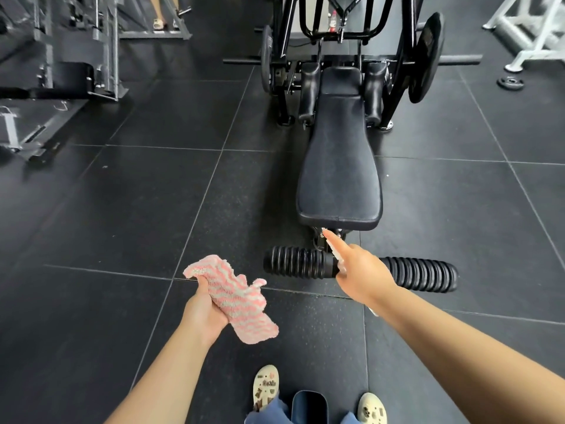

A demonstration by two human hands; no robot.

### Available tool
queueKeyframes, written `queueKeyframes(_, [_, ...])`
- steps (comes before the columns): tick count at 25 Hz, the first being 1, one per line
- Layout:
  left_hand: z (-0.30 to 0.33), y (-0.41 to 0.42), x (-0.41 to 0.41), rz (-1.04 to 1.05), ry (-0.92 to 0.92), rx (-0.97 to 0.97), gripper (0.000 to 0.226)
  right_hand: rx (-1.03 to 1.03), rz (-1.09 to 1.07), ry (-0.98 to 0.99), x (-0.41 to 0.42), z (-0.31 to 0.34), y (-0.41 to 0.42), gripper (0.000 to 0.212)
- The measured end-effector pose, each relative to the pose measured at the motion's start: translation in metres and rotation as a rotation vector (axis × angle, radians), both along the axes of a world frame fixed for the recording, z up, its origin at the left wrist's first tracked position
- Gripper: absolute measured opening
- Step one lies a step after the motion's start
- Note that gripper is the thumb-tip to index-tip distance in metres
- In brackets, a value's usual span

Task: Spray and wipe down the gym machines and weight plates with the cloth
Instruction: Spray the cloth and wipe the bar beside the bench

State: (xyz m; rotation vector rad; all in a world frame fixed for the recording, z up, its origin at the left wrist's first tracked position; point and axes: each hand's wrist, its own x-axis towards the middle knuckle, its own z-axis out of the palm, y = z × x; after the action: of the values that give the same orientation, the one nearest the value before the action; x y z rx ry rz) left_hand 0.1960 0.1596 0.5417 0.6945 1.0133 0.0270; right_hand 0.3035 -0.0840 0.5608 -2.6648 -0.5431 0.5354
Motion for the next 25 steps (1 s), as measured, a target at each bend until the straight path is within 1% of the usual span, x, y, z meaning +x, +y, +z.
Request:
queueKeyframes(1, [0.001,-0.003,0.001,0.002,-0.004,-0.005,0.039,0.009,0.032,0.021,-0.003,0.001,-0.003,0.074])
queueKeyframes(3, [0.005,-0.009,0.002,-0.001,-0.013,-0.007,0.036,0.048,0.05,0.034,-0.008,0.003,-0.009,0.067])
queueKeyframes(6, [0.006,-0.015,0.004,-0.04,-0.016,-0.002,0.04,0.061,-0.014,-0.01,-0.011,-0.001,-0.025,0.06])
queueKeyframes(9, [0.001,-0.017,0.007,-0.054,-0.022,-0.01,0.046,0.036,-0.07,-0.017,-0.01,-0.005,-0.05,0.068])
queueKeyframes(11, [0.001,-0.021,0.011,-0.075,-0.037,-0.016,0.045,0.013,-0.12,-0.026,-0.01,-0.005,-0.071,0.066])
queueKeyframes(14, [0.002,-0.03,0.018,-0.122,-0.063,0.014,0.045,0.007,-0.2,-0.045,-0.012,-0.006,-0.094,0.054])
queueKeyframes(15, [0.004,-0.035,0.021,-0.127,-0.07,0.018,0.043,0.015,-0.229,-0.056,-0.012,-0.006,-0.101,0.053])
queueKeyframes(18, [0.011,-0.049,0.025,-0.126,-0.084,-0.018,0.046,0.035,-0.344,-0.078,-0.013,-0.007,-0.117,0.065])
queueKeyframes(19, [0.011,-0.052,0.026,-0.123,-0.079,-0.021,0.045,0.036,-0.381,-0.083,-0.012,-0.006,-0.123,0.065])
queueKeyframes(21, [0.008,-0.055,0.027,-0.129,-0.067,-0.01,0.041,0.025,-0.424,-0.096,-0.012,-0.006,-0.136,0.056])
queueKeyframes(23, [0.001,-0.056,0.028,-0.124,-0.052,0.016,0.042,0.012,-0.465,-0.109,-0.015,-0.006,-0.149,0.049])
queueKeyframes(25, [-0.004,-0.057,0.03,-0.127,-0.047,0.04,0.035,-0.01,-0.527,-0.112,-0.015,-0.007,-0.161,0.054])
